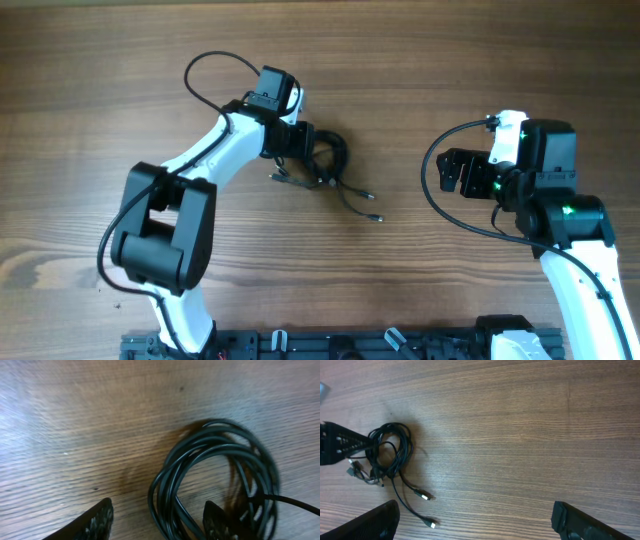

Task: Untangle cables

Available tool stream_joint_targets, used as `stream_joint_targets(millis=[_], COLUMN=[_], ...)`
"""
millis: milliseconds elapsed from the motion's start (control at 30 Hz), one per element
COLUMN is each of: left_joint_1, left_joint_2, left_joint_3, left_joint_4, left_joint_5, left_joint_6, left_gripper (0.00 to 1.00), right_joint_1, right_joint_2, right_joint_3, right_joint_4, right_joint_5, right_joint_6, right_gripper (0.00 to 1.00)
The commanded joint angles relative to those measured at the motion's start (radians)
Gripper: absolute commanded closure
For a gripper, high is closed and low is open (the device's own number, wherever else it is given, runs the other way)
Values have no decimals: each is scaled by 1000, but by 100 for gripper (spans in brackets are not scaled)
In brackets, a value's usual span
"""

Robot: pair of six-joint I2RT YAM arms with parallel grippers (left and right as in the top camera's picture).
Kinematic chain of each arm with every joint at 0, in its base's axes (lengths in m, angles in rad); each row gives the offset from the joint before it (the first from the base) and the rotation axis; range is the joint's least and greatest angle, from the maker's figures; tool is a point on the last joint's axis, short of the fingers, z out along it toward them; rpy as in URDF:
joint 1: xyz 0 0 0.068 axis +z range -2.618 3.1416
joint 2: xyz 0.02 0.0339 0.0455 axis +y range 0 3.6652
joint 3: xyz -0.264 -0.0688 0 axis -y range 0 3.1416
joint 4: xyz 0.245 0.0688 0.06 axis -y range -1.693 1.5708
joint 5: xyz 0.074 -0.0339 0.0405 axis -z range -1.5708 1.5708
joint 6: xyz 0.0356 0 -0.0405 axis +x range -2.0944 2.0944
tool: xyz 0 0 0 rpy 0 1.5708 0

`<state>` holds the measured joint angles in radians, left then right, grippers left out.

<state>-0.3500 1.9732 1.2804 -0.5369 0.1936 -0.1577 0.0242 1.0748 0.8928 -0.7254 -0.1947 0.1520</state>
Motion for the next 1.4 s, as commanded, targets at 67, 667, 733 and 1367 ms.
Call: stream_joint_targets(millis=[67,667,733,1367], left_joint_1=[-20,-23,-23,-35], left_joint_2=[46,-197,-256,-328], left_joint_3=[13,16,16,16], left_joint_4=[3,12,18,18], left_joint_5=[15,369,442,682], left_joint_6=[-8,-6,-6,-7], left_gripper=[46,96,96,96], right_joint_1=[-5,-5,-5,-4], right_joint_2=[8,8,8,104], right_joint_3=[24,24,23,23], right_joint_4=[2,30,52,161], right_joint_5=[-13,-70,-93,-585], right_joint_6=[-18,-23,-22,34], right_gripper=[0,0,0,24])
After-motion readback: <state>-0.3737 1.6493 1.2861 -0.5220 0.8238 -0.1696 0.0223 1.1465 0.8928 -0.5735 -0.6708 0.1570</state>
